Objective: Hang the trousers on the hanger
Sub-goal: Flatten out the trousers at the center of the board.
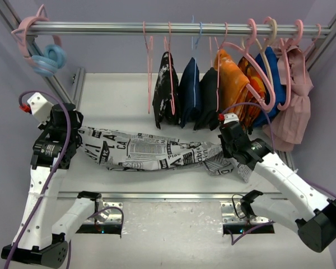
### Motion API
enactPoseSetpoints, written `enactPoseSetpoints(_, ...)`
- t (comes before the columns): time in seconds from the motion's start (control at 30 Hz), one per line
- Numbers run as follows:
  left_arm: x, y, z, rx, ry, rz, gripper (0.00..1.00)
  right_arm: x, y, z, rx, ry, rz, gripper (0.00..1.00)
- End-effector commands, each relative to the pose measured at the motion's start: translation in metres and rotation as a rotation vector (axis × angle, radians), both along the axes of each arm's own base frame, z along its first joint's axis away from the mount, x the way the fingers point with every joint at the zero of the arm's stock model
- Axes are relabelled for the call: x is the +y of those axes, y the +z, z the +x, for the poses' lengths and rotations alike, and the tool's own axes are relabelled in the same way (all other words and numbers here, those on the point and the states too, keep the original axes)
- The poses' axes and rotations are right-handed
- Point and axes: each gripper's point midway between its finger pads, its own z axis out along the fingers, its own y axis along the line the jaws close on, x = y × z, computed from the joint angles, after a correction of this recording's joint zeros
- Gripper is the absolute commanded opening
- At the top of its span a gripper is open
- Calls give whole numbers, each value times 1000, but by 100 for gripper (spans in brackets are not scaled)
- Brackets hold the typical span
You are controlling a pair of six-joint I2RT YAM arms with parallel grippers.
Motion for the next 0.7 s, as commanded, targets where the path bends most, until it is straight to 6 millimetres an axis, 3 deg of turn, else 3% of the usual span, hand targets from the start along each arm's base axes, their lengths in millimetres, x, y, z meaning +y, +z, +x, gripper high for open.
enactPoseSetpoints(0.0,7,38,0,-137,34,18,0,-1,37,6,-95,-20,51,0)
enactPoseSetpoints(0.37,4,40,7,-141,20,1,0,12,61,-17,-114,92,162,0)
enactPoseSetpoints(0.67,6,31,9,-120,36,4,0,-6,67,-29,-137,42,140,0)
